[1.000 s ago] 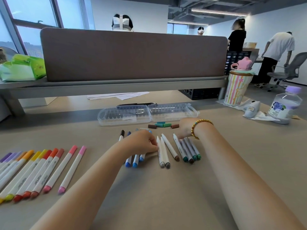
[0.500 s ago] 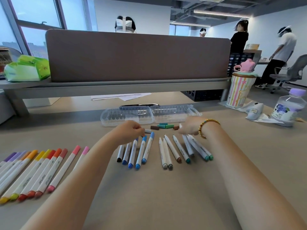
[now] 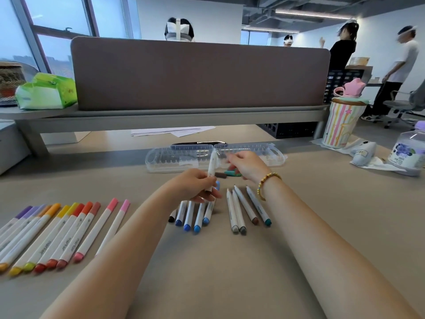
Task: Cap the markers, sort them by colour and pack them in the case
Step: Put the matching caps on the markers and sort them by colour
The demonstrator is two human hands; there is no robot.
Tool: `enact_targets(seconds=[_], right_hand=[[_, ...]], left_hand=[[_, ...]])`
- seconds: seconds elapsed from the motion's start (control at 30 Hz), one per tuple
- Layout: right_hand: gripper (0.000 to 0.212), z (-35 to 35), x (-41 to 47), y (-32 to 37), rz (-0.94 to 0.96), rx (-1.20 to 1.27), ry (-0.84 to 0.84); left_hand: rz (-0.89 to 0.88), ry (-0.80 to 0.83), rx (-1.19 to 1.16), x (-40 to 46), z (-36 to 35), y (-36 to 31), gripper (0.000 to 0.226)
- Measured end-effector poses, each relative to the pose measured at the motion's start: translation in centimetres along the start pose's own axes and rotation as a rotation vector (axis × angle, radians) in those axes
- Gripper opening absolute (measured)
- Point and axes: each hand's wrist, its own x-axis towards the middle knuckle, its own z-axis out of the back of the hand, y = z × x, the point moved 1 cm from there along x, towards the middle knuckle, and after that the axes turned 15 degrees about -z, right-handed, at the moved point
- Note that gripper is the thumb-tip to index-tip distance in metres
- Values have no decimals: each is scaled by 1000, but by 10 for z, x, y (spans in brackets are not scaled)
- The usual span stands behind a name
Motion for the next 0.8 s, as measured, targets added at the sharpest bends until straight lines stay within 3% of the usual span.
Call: enact_targets(seconds=[0.07,0.2,0.37,0.53,0.63,0.8], right_hand=[[23,-8,15,-10,108,-344,-206],[34,-27,31,-18,225,-795,-273],[24,-36,41,-16,301,-947,-377],[25,-38,37,-8,338,-1028,-374],[24,-29,32,-3,291,-854,-349],[34,1,13,1,110,9,-87]], left_hand=[[23,-48,-36,0,4,4,15],[32,-127,-98,2,12,7,17],[55,-183,-129,2,20,10,31],[60,-187,-90,2,22,11,31],[69,-156,-57,1,20,11,30],[68,-89,-21,1,9,3,21]])
